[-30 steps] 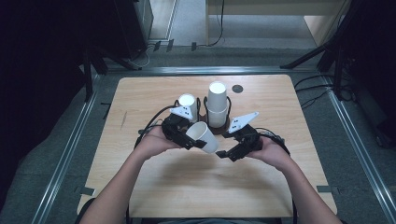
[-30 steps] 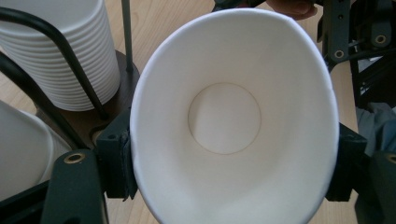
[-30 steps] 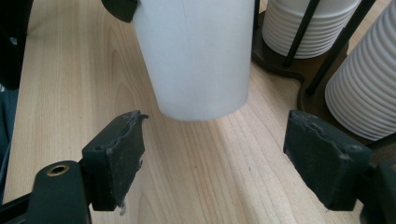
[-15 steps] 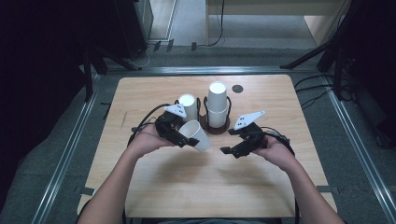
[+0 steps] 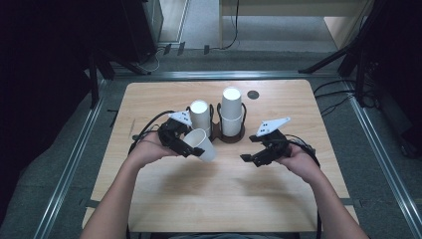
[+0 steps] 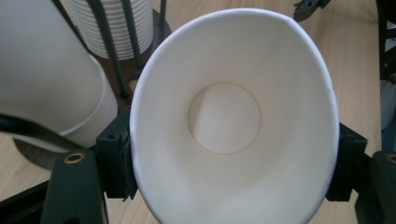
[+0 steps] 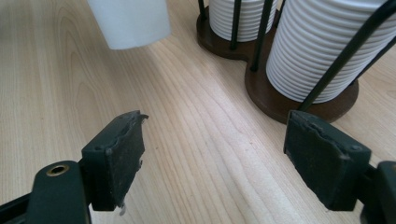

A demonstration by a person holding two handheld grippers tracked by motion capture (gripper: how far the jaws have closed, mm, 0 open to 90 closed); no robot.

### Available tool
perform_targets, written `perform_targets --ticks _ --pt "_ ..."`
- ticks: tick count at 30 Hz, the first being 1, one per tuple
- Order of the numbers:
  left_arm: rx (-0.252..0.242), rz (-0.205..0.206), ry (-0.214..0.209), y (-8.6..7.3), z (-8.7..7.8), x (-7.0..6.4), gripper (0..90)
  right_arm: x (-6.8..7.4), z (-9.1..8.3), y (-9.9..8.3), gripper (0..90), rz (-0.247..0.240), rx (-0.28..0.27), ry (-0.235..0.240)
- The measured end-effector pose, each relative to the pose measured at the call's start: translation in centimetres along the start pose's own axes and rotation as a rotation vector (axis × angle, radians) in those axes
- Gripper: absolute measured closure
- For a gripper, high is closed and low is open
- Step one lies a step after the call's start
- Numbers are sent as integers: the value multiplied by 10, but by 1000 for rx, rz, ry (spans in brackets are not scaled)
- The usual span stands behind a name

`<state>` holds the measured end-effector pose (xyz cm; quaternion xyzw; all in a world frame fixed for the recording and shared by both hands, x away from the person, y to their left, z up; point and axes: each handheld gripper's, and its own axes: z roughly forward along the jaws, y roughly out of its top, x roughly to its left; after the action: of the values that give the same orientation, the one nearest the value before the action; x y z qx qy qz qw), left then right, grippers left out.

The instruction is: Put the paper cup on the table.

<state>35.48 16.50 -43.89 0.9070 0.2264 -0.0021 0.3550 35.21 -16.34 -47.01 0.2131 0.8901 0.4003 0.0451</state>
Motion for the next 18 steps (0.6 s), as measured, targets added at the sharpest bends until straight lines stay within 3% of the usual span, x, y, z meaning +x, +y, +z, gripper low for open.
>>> perform_targets --ticks 4,18 --pt "10 -18 25 -7 -6 4 244 -5 -1 -1 206 -11 0 -22" --pt "30 -71 94 -30 -25 18 243 -21 -6 -2 206 3 -21 -15"
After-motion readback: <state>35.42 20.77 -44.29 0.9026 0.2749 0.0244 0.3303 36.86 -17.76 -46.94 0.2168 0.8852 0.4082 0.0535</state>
